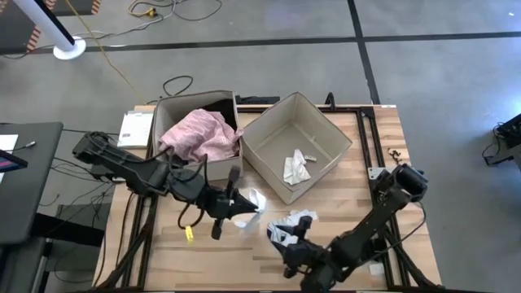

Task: Sort clothes
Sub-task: Put the white sock into the right laundry organizer

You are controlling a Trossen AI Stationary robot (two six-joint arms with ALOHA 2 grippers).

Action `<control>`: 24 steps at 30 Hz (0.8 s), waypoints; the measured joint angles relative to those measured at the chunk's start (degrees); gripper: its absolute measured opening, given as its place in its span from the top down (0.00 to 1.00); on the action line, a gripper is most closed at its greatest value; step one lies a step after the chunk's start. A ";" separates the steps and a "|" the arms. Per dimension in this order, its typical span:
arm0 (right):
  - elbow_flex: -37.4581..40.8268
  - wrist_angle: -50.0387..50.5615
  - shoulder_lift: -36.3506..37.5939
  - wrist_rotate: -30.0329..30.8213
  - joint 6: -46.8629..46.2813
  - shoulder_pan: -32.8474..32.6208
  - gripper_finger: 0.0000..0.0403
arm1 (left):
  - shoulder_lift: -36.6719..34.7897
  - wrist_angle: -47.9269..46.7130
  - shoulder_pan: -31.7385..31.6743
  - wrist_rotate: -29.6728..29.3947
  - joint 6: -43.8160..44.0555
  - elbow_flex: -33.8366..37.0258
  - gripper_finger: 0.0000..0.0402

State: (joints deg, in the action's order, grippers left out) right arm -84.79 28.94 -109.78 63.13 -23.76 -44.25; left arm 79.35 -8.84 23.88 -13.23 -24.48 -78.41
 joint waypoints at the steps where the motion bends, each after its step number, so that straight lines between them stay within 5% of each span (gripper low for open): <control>1: 0.00 -2.20 0.00 0.00 2.35 0.65 0.36 | -0.04 -0.02 0.00 0.02 -0.30 0.00 1.00; 18: 0.00 -16.10 0.00 -6.49 13.15 9.98 0.38 | -0.29 -1.18 3.00 5.49 -3.35 0.02 1.00; 24: 0.00 -24.97 0.00 -10.76 20.24 12.37 0.64 | -0.29 -1.18 3.46 5.49 -3.37 0.02 1.00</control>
State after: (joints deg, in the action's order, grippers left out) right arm -84.79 3.97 -109.78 52.38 -3.52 -31.88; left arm 79.07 -10.02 27.34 -7.75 -27.86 -78.39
